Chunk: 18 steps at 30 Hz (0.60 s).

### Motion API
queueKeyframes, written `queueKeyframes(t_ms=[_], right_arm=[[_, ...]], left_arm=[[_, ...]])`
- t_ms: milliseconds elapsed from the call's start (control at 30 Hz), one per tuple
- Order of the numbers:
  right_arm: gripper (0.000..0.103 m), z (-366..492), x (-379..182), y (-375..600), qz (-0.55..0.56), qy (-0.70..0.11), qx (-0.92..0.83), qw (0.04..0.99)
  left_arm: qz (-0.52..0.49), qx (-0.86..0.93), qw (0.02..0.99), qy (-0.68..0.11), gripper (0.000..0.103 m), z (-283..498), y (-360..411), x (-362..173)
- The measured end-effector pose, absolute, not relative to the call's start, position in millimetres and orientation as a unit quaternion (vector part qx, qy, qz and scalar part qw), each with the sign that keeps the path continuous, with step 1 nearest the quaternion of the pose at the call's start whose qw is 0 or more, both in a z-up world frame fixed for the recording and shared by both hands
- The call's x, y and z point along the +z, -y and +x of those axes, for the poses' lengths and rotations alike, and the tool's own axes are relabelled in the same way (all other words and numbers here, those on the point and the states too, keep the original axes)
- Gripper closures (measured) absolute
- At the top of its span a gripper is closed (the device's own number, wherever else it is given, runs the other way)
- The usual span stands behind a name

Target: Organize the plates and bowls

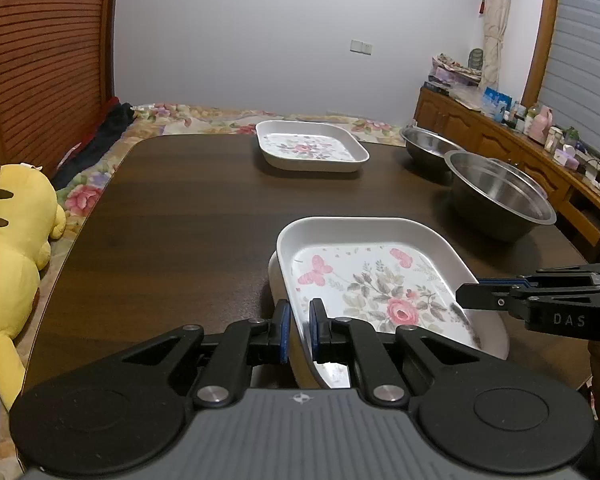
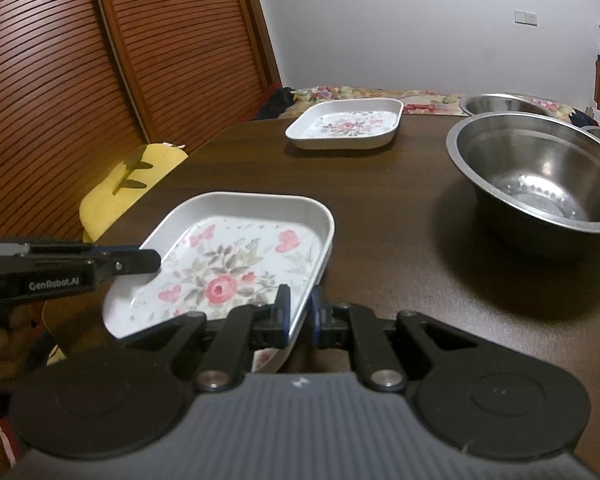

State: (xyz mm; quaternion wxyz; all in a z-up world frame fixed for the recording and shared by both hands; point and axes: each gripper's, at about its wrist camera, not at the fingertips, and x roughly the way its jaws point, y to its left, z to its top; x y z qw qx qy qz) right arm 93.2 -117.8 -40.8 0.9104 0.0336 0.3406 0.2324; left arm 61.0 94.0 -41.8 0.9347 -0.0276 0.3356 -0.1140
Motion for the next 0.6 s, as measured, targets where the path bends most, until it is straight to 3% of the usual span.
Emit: queueKeyframes(t_ms=[600], right_arm=[[0.091, 95.6, -42.9, 118.0, 0.036, -0.339, 0.231, 0.911]], left_arm=[[-0.026, -0.106, 0.937, -0.332, 0.092, 60.4, -94.6, -44.5]])
